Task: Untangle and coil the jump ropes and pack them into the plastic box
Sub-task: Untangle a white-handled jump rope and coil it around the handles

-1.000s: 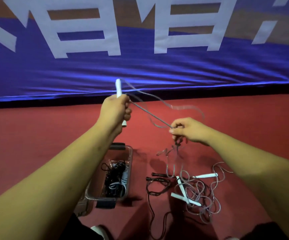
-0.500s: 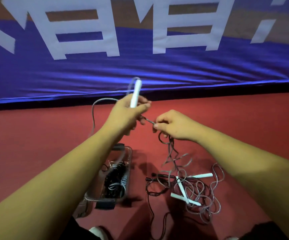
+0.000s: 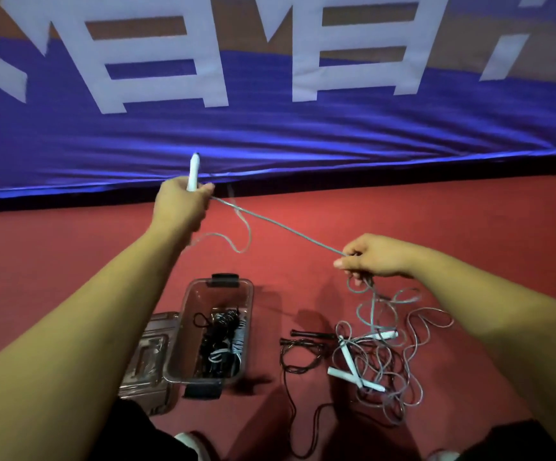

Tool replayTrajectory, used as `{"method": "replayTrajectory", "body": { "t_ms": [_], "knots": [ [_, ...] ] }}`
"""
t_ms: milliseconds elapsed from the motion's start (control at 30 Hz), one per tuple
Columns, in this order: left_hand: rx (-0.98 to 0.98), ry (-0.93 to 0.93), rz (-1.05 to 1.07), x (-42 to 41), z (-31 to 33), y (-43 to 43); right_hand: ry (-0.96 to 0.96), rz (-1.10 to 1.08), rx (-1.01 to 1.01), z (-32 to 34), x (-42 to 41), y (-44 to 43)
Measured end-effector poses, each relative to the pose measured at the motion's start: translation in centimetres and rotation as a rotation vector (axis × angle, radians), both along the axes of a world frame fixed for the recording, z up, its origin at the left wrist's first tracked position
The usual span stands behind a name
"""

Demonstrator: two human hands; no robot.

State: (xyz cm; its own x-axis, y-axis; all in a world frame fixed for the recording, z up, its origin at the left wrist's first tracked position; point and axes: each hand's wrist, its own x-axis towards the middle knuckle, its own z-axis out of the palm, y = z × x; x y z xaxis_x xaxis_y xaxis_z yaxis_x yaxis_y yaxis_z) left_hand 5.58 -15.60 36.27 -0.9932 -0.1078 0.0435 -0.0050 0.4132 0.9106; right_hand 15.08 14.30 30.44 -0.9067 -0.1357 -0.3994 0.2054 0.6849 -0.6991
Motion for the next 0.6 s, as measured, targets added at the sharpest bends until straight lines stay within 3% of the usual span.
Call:
{"method": "replayTrajectory", "body": {
  "t_ms": [167, 300, 433, 533, 600],
  "knots": [
    [-0.249, -0.063, -0.1, 1.5, -0.7, 1.1, 0.215, -0.027, 0.026, 1.5, -0.7, -1.4],
    [0.01, -0.151, -0.394, 4.2, 0.3, 5.0, 0.299, 0.07, -0.011, 3.5, -0.8, -4.6],
    [-0.083, -0.334, -0.674, 6.7, 1.0, 6.5, 0.321, 0.054, -0.167, 5.0, -0.8, -6.0],
    [-0.165, -0.306, -0.595, 5.7, 0.6, 6.2, 0.228, 0.074, -0.201, 4.7, -0.6, -5.8],
    [-0.093, -0.205, -0.429, 4.4, 0.5, 5.6, 0.137, 0.068, -0.151, 4.0, -0.5, -5.1]
  ]
}}
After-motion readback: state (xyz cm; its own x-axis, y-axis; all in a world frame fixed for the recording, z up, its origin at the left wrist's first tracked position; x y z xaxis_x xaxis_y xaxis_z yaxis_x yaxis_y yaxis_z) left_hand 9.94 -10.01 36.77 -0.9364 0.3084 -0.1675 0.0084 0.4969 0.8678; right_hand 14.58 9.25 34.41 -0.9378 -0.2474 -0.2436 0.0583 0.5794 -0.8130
